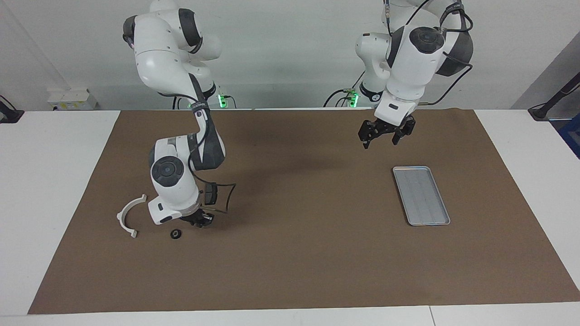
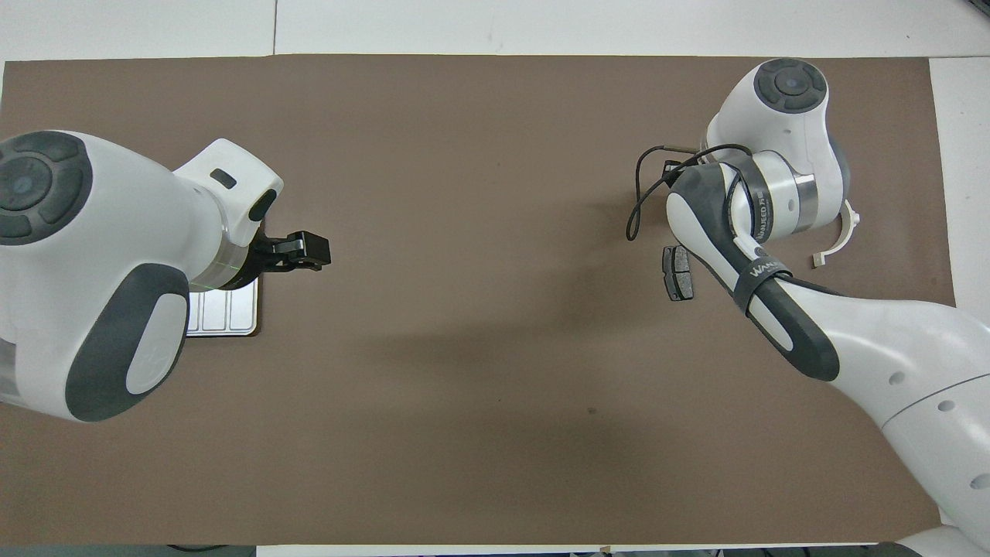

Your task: Pick bearing gear from pile to tray

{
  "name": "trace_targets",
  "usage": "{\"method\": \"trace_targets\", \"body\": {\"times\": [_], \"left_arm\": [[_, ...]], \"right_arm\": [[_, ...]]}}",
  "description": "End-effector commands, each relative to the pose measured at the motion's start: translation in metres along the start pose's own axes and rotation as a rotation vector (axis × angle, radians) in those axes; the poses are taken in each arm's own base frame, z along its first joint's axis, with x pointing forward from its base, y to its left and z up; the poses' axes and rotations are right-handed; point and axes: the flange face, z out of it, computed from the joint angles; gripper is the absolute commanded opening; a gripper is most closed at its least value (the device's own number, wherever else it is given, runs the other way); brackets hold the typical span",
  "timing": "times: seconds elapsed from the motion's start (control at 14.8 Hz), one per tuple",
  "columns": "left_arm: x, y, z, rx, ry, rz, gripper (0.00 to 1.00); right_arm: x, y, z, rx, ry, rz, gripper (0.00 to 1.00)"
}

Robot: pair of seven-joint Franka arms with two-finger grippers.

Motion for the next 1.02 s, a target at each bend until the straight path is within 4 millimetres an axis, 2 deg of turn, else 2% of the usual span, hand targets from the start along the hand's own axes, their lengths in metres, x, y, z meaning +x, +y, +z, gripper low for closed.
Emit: {"method": "trace_targets", "body": {"times": [0.0, 0.07, 0.2, 0.27, 0.41, 0.54, 0.68, 0.81, 0.95], "left_arm": [[-0.008, 0.024, 0.011, -0.019, -0.006, -0.024, 1.00], [-0.009, 0.025, 0.012, -0.018, -0.008, -0.025, 1.00], [-0.010, 0.024, 0.012, -0.011, -0.013, -0.025, 1.00], [-0.010, 0.024, 0.012, -0.010, -0.014, -0.026, 1.00], [-0.008, 0.024, 0.012, -0.009, -0.013, -0.026, 1.00], [-0.004, 0.018, 0.011, -0.007, -0.010, -0.032, 1.00], [0.000, 0.011, 0.012, 0.017, 0.006, -0.024, 1.00], [0.007, -0.004, 0.008, 0.022, 0.004, -0.025, 1.00], [0.021, -0.034, 0.000, 0.026, 0.001, -0.012, 1.00]], "right_arm": [[-0.013, -0.017, -0.068, -0.003, -0.027, -0.050, 0.00], [-0.024, -0.025, -0.084, -0.003, -0.039, -0.064, 0.00], [-0.054, -0.058, -0.113, 0.015, -0.043, -0.048, 0.00], [-0.071, -0.079, -0.122, 0.023, -0.045, 0.009, 0.00], [-0.113, -0.136, -0.133, 0.046, -0.035, 0.130, 0.00], [-0.142, -0.182, -0.138, 0.094, -0.001, 0.250, 0.00], [-0.171, -0.217, -0.131, 0.116, 0.009, 0.296, 0.00], [-0.191, -0.242, -0.116, 0.132, 0.019, 0.343, 0.00], [-0.211, -0.272, -0.088, 0.124, 0.027, 0.361, 0.00]]}}
